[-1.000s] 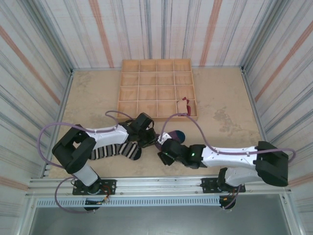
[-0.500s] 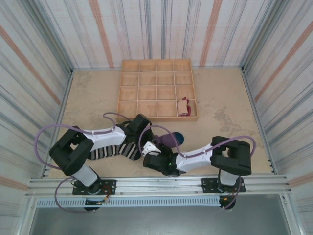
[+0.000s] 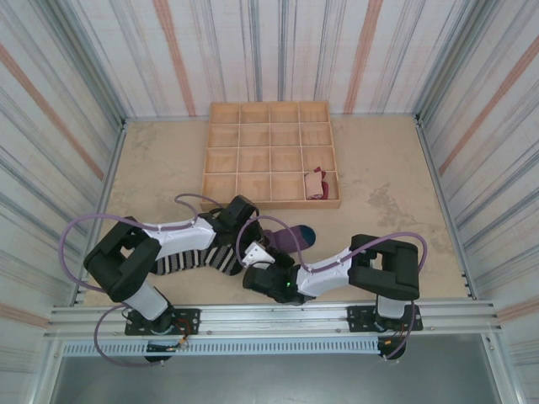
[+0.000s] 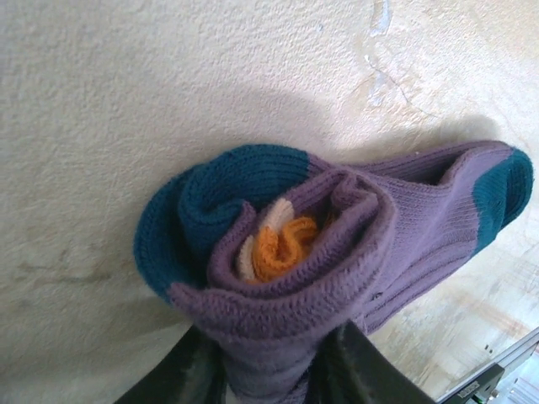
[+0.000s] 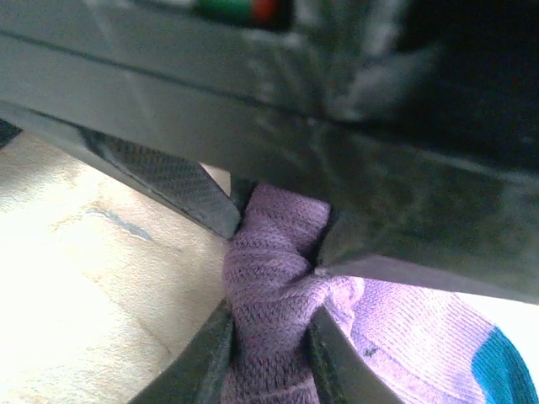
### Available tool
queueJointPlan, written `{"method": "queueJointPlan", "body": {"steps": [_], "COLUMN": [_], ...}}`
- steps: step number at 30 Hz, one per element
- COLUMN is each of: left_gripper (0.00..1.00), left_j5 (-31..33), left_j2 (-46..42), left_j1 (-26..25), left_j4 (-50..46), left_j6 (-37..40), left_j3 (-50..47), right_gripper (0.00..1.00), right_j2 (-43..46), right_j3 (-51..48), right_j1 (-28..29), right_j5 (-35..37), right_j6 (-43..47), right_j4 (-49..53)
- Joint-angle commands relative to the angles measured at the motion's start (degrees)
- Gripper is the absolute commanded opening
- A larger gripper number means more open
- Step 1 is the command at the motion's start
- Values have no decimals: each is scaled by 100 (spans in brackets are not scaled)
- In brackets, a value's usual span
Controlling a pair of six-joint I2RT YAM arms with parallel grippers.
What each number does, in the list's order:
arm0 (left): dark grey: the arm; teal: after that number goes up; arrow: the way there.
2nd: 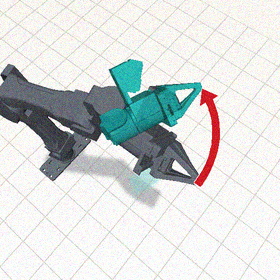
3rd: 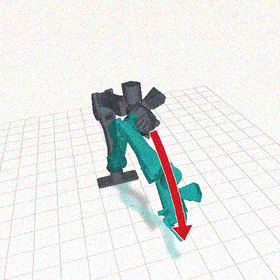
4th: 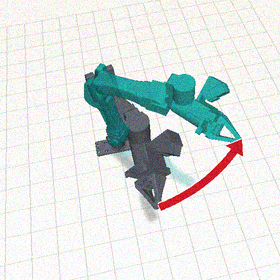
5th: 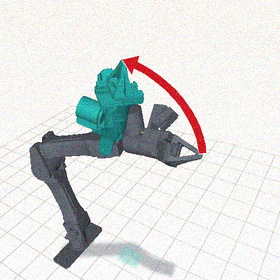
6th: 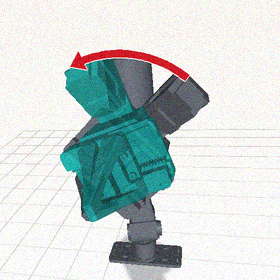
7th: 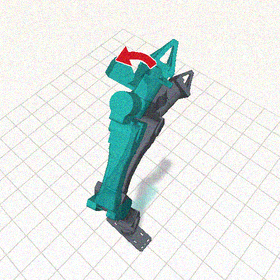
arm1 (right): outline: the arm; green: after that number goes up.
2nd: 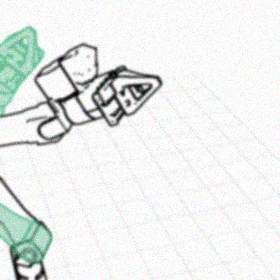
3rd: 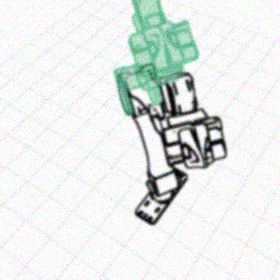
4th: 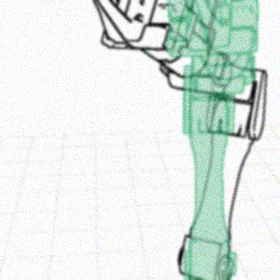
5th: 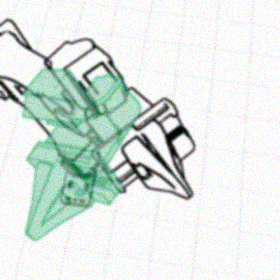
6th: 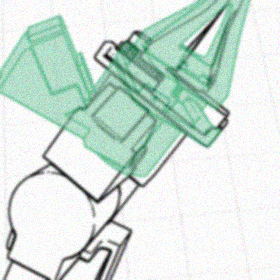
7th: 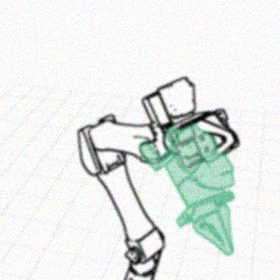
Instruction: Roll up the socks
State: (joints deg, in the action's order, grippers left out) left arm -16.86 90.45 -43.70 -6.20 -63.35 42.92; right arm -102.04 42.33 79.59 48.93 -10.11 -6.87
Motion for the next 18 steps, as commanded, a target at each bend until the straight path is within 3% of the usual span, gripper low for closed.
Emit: {"method": "queueJointPlan", "body": {"steps": [1, 4, 8, 18], "left_gripper": [42, 53, 70, 77], "left_j5": [-195, -195, -178, -186], "left_j2": [-286, -374, -530, -630], "left_j1": [-34, -16, 7, 117], "left_j4": [-402, -408, -423, -424], "left_j6": [130, 156, 207, 278], "left_j3": [-165, -149, -115, -196], "right_gripper": [10, 0, 0, 0], "right_j2": [-299, -243, -130, -88], "right_j3": [-321, -405, -580, -776], "right_j1": [-275, -343, -485, -690], "right_j5": [-738, -919, -1258, -1627], "right_j6": [-544, -578, -658, -815], "right_j4": [338, 246, 76, -75]}}
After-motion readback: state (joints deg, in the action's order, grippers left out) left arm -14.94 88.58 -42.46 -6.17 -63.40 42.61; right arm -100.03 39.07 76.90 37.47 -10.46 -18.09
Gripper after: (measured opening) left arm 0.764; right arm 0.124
